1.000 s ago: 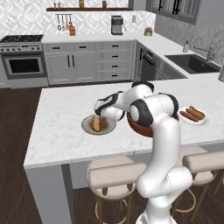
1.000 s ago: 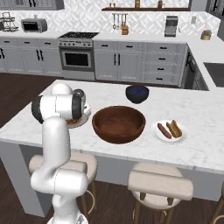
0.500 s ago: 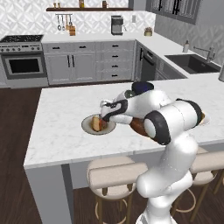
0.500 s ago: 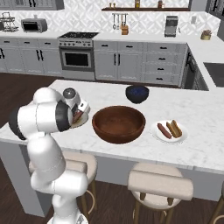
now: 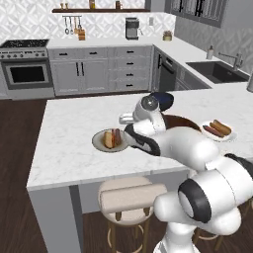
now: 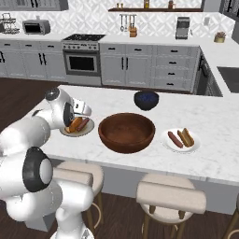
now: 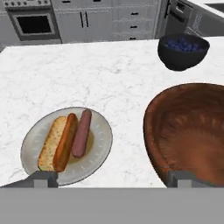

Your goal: Place one bun and one sausage from the bowl on each plate.

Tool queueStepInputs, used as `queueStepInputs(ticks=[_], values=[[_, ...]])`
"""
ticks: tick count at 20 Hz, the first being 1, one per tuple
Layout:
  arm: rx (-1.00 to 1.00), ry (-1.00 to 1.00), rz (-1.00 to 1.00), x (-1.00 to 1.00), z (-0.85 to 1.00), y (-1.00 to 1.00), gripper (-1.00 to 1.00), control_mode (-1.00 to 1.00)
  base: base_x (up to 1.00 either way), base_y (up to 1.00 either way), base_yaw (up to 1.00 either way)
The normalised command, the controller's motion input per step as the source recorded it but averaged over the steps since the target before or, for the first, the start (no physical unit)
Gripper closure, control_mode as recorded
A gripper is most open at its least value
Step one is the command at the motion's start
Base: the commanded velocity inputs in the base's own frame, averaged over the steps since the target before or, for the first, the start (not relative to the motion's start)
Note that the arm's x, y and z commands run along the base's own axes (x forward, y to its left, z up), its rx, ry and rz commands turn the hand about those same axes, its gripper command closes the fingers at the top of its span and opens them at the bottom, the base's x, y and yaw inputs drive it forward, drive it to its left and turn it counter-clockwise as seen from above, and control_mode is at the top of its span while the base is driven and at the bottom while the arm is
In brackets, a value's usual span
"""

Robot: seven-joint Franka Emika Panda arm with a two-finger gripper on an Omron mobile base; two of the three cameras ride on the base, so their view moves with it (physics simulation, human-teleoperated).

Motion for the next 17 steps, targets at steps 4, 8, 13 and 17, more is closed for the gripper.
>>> queueStepInputs(ticks=[4, 8, 13, 17], values=[[-0.24, 0.22, 0.00, -1.00, 1.00, -0.23, -1.00, -1.00, 0.00, 0.00, 0.00], [-0.05, 0.19, -0.02, -1.00, 0.86, -0.53, -1.00, -1.00, 0.00, 0.00, 0.00], [0.01, 0.07, -0.07, -1.00, 0.00, -0.73, -1.00, -1.00, 0.00, 0.00, 0.00], [0.12, -0.06, -0.01, -1.00, -0.93, -0.64, -1.00, -1.00, 0.00, 0.00, 0.00]])
